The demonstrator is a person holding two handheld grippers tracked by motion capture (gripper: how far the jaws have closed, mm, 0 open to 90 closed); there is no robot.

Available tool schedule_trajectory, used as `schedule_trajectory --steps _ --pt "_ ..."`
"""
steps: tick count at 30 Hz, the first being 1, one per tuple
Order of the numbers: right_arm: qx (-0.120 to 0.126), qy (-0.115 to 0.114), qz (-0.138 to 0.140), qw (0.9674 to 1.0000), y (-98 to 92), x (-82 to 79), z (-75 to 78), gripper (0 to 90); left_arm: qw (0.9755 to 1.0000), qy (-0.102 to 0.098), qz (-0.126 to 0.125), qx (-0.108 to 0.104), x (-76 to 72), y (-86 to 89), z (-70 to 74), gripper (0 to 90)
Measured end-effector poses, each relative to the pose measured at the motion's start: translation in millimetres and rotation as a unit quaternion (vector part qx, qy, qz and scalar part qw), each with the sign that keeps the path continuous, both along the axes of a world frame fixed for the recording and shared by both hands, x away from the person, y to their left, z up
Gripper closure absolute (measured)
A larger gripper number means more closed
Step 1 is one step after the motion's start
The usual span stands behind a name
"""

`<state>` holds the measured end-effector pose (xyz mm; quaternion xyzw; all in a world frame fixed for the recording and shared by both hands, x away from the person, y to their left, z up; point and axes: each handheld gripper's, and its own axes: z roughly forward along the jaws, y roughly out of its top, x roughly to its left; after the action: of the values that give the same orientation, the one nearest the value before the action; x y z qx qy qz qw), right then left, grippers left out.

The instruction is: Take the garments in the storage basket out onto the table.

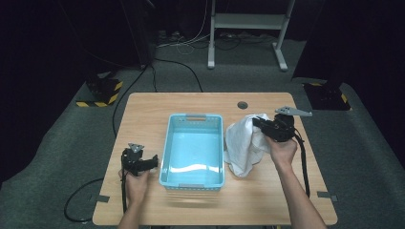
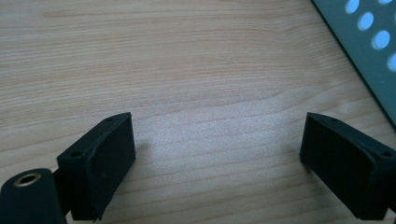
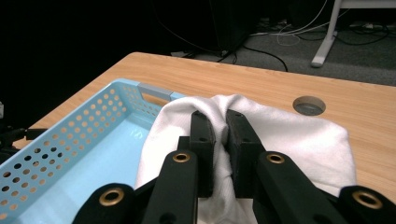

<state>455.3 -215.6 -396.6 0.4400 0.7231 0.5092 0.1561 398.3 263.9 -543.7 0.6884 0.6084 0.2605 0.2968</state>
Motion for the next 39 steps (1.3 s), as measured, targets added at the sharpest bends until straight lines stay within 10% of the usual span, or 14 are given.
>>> schedule_trajectory --steps 22,39 --pt "-0.016 0.029 -0.004 0.9994 6.9 0.9 -33.5 80.6 1.0 0.0 0.0 0.0 0.0 0.0 0.0 10.5" --pt "-0.02 0.065 -0.029 0.9973 4.1 9.3 -54.8 61.5 1.0 0.0 0.0 0.0 0.0 0.0 0.0 10.5"
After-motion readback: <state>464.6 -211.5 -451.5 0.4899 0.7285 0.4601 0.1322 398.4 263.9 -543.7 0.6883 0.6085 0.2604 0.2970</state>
